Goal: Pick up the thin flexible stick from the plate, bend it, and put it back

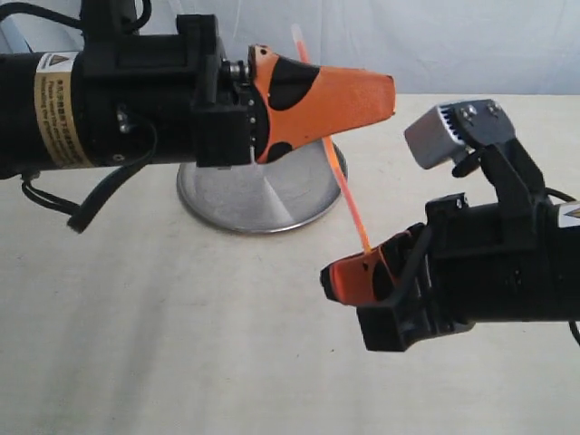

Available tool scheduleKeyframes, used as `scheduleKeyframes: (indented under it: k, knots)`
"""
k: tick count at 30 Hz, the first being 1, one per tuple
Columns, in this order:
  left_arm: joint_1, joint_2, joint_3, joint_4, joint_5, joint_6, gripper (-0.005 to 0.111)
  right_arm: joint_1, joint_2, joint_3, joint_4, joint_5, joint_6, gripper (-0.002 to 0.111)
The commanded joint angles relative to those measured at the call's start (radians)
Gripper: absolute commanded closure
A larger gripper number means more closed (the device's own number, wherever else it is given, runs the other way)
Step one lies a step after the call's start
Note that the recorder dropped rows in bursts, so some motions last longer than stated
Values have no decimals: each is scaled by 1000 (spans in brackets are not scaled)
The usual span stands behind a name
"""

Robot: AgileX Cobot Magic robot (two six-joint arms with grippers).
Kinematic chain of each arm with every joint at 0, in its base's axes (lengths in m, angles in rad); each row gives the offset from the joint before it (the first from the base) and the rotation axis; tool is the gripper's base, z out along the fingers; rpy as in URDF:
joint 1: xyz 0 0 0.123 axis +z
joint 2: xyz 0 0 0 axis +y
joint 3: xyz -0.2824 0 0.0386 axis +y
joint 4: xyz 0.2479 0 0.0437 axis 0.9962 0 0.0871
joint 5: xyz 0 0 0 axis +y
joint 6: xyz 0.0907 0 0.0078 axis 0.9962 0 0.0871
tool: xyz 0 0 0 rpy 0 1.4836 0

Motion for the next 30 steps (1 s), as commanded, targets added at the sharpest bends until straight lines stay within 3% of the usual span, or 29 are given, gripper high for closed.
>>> scheduleKeyframes:
  k: [1,6,11,15,19,25,30]
  knots:
    - [-8,-16,-2,9,180,57,107,-8,-17,5,295,83,-275,109]
    - [-8,-10,-2,228,258,-9,107,-8,-98,5,473,28,-426,109]
    - [-8,-10,-2,343,145,-165,107,-8,-174,5,415,-186,-412,109]
    - [-8,-10,-2,197,-51,-178,107,-10,-165,5,293,-208,-313,109]
    - [-8,-27,-7,-37,-115,-95,107,-10,-108,5,134,-128,-146,109]
    - [-8,-35,-44,-142,-70,78,107,-8,-43,5,145,31,-130,109]
    - [-8,-35,-47,-94,82,128,107,-8,-53,5,272,112,-259,109]
